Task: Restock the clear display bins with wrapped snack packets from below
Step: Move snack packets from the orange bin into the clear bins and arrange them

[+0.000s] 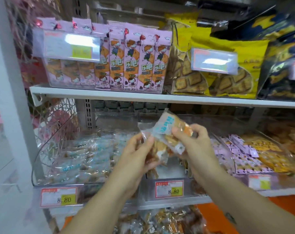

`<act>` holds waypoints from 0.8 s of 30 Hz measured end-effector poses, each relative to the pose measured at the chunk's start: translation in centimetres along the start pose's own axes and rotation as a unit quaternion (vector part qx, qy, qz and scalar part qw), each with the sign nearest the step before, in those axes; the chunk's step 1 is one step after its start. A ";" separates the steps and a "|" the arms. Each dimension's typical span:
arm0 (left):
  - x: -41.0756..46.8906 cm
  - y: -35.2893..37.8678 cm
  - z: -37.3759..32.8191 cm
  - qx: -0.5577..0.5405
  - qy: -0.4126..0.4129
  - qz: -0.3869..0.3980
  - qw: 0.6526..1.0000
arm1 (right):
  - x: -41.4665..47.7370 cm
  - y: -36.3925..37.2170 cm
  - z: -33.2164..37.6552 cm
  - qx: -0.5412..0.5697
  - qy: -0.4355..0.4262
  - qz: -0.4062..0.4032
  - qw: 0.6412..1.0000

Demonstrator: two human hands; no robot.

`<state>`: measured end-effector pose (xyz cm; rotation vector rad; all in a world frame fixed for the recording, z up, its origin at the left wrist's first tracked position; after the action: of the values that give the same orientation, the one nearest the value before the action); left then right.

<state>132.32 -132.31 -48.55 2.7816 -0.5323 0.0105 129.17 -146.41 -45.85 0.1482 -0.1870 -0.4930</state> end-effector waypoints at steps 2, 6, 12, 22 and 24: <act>-0.8 0.7 -0.2 -0.028 0.006 0.007 1.000 | -1.0 0.5 0.0 -0.046 -0.016 -0.005 0.999; -1.3 0.1 -0.7 0.020 0.046 -0.028 0.998 | -2.3 0.8 0.4 -0.169 -0.065 0.050 0.982; -1.2 -0.9 -1.2 0.103 0.066 -0.045 0.991 | -2.9 1.2 2.3 -0.429 -0.280 0.220 0.830; -0.9 -0.7 -1.5 0.032 0.013 0.015 0.999 | -2.8 2.1 0.0 -0.436 -0.186 0.268 0.839; -0.3 -1.9 -1.8 0.043 0.017 -0.032 0.998 | -2.2 2.1 0.0 -0.396 -0.177 0.291 0.853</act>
<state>132.85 -129.98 -47.46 2.8750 -0.4431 0.0675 128.20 -143.54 -45.82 -0.8030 -0.3586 0.0469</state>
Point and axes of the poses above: each hand's wrist, its own x-axis towards the middle knuckle, its own y-axis out of the palm, z = x × y, the point moved 3 cm from there along x, towards the middle knuckle, and after that the axes turned 4 degrees about x, right-handed, at the moved point
